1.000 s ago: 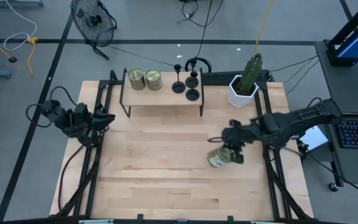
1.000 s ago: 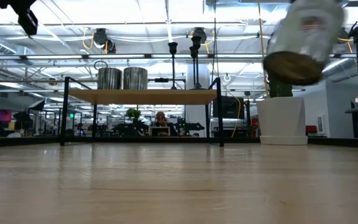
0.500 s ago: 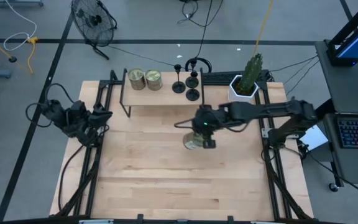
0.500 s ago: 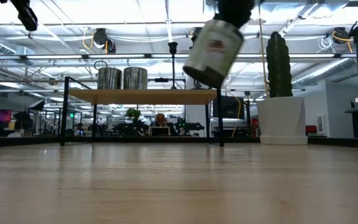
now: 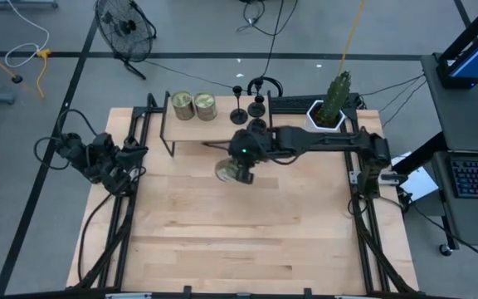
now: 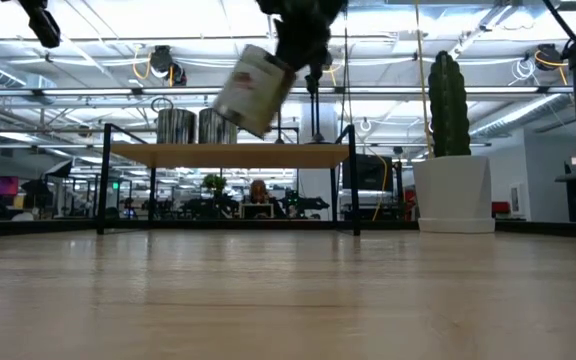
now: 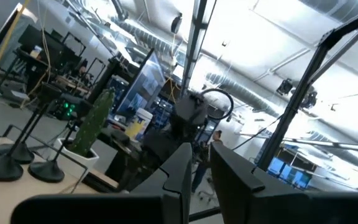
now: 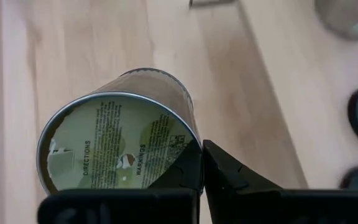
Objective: Pick & Place candle stick holders
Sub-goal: Put the silver scented candle on the shelf
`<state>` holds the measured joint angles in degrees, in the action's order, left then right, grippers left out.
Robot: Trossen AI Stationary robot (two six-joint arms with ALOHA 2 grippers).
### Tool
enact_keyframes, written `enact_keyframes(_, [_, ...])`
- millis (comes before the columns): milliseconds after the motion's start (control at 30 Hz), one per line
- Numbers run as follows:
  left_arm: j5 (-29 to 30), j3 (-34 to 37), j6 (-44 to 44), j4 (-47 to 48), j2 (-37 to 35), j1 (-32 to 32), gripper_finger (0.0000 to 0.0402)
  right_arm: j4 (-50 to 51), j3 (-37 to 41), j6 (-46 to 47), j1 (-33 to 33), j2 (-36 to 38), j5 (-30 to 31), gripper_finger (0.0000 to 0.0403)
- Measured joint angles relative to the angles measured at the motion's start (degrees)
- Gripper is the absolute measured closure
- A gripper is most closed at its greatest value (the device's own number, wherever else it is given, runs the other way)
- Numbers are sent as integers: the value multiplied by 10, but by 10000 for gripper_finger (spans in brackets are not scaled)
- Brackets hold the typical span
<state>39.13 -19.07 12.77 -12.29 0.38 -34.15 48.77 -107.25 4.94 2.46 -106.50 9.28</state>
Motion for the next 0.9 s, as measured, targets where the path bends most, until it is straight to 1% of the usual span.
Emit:
enact_keyframes(133, [0, 0, 19, 0, 0, 0, 339, -81, -19, 38, 3, -16, -1, 403])
enact_keyframes(300, [0, 0, 33, 0, 0, 0, 339, -202, -20, 51, 2, -22, 0, 403])
enact_keyframes(467, [3, 0, 22, -3, 8, 0, 339, -242, -20, 49, 4, -21, 4, 403])
enact_keyframes(600, [39, 0, 24, -29, 59, 0, 339, -236, -20, 49, 12, -22, 15, 403])
enact_keyframes(767, [92, -2, 45, -80, 148, 0, 339, -217, -20, 49, 23, -22, 16, 403])
enact_keyframes(900, [129, -33, 62, -85, 229, 0, 339, -190, -20, 49, 30, -22, 12, 403])
